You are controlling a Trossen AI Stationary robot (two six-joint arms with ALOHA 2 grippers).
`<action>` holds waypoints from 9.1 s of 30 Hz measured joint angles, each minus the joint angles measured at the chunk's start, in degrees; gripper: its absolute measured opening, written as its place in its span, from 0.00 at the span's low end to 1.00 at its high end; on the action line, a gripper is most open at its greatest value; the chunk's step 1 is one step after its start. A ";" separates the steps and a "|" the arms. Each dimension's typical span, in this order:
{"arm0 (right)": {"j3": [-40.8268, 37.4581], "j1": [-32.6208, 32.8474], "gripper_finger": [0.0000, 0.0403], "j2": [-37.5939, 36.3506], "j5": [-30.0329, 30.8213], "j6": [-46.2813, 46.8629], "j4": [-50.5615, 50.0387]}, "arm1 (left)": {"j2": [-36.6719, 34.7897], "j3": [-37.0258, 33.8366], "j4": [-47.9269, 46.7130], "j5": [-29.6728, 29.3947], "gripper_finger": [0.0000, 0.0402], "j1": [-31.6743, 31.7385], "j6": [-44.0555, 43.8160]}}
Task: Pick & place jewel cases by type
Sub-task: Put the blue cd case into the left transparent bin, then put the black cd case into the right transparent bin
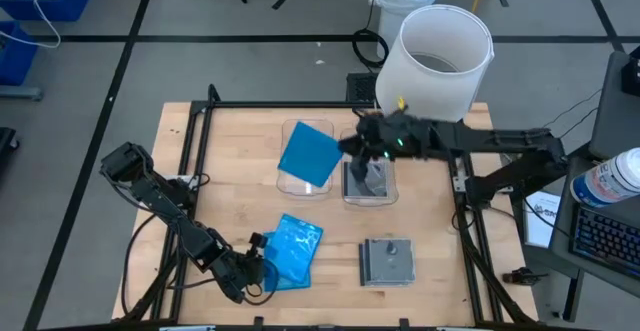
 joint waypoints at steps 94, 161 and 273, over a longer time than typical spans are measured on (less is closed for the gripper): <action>-13.98 42.02 0.01 2.48 20.57 15.68 -17.72 | 6.78 10.00 16.24 3.06 0.16 7.41 22.69; -41.73 68.44 0.00 -8.51 23.55 72.68 -20.86 | 36.99 48.06 16.07 15.57 0.16 18.98 29.54; -71.09 36.86 0.48 -36.24 -1.82 51.08 13.89 | 43.74 48.17 19.32 23.04 0.16 21.08 38.92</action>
